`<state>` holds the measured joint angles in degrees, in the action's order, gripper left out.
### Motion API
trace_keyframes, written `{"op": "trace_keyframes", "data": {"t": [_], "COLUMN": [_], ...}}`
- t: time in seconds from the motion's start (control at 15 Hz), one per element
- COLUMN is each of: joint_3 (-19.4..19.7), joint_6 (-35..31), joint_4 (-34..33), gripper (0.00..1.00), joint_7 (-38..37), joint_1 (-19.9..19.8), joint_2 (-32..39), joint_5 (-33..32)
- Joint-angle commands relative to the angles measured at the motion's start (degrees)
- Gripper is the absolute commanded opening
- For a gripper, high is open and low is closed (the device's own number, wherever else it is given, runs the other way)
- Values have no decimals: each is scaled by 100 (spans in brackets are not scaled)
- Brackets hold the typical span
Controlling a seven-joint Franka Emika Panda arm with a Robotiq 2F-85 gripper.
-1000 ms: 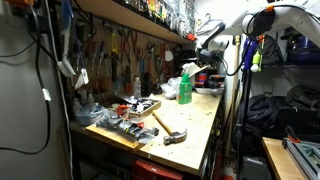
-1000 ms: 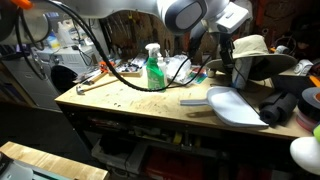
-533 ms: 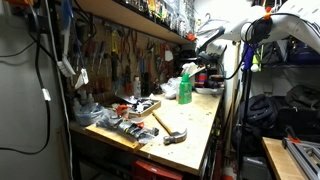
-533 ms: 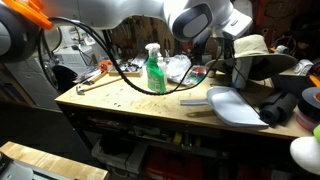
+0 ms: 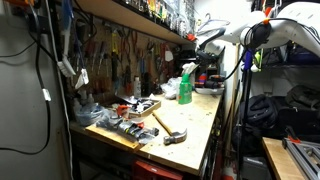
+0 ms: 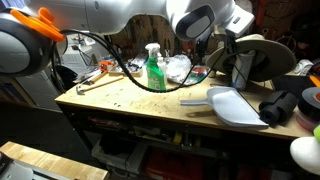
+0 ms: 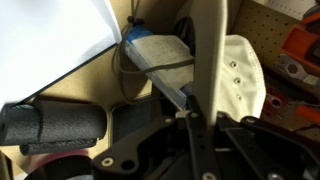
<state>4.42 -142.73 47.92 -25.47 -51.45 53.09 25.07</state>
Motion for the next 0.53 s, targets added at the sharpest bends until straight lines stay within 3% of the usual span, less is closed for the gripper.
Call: {"op": "trace_keyframes", "data": {"t": [0.0,0.47], "joint_3": [-385,-1233], "joint_6": [-196,-371], "joint_4": [-456,-917], "gripper": [0,1], "joint_7": [356,1065], "joint_1": [-224,-465], "joint_2": [200,371], "joint_5": [319,879]}}
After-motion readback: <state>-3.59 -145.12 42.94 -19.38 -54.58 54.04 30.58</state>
